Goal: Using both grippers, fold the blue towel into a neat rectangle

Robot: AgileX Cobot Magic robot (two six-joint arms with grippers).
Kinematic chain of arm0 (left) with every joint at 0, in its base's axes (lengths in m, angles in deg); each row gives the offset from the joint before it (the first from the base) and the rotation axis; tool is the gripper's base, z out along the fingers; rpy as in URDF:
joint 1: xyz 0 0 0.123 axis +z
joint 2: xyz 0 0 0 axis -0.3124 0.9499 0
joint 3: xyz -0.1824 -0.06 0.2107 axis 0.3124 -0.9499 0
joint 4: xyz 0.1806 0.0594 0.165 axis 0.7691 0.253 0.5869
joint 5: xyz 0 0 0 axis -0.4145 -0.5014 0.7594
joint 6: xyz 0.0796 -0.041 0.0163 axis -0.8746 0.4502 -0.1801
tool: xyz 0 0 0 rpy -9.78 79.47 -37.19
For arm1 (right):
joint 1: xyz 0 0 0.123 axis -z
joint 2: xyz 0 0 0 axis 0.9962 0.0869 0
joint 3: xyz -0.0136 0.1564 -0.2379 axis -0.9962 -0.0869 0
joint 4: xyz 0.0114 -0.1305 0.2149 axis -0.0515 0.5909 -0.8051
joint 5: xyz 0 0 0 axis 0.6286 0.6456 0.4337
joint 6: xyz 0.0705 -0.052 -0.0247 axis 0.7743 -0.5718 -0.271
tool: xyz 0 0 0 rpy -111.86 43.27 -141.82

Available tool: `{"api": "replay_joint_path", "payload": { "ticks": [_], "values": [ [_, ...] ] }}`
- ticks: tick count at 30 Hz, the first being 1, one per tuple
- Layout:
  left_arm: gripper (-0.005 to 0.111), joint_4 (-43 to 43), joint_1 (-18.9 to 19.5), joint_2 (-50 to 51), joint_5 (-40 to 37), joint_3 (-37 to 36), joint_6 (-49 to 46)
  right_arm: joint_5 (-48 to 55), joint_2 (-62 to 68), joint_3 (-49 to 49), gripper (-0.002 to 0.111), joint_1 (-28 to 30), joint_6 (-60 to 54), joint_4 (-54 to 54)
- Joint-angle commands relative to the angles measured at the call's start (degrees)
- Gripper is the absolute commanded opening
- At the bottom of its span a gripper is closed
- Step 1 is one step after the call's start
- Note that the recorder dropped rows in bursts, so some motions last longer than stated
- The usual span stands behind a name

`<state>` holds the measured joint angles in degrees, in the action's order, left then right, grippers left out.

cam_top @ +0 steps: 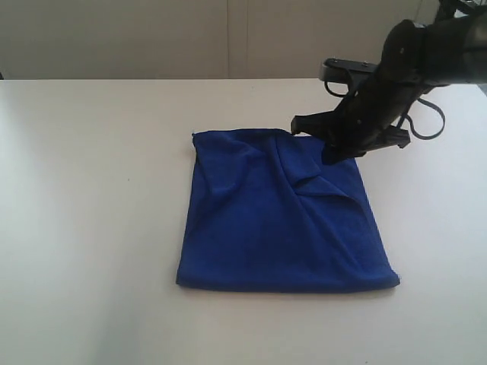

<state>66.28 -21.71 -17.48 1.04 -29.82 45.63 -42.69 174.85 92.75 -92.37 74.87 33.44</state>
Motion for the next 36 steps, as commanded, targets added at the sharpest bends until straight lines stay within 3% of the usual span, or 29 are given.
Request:
{"api": "replay_joint_path", "payload": {
  "ticks": [1,26,33,36],
  "values": [
    [0.000,-0.14,-0.08,-0.33,-0.34,-0.33,0.29,-3.67,-2.41,-3.77,0.000,1.02,-1.00,0.35],
    [0.000,-0.14,-0.08,-0.33,0.42,-0.33,0.30,-4.36,-2.39,-4.47,0.000,1.02,-2.41,0.13],
    [0.000,-4.28,-0.08,1.06,5.19,-0.33,0.30,-4.82,-2.28,-4.47,0.000,1.02,-2.41,0.13],
    [0.000,-8.43,-0.08,6.27,7.32,-0.33,0.30,-4.82,-2.28,-4.47,0.000,1.02,-2.41,0.13]
  ]
}}
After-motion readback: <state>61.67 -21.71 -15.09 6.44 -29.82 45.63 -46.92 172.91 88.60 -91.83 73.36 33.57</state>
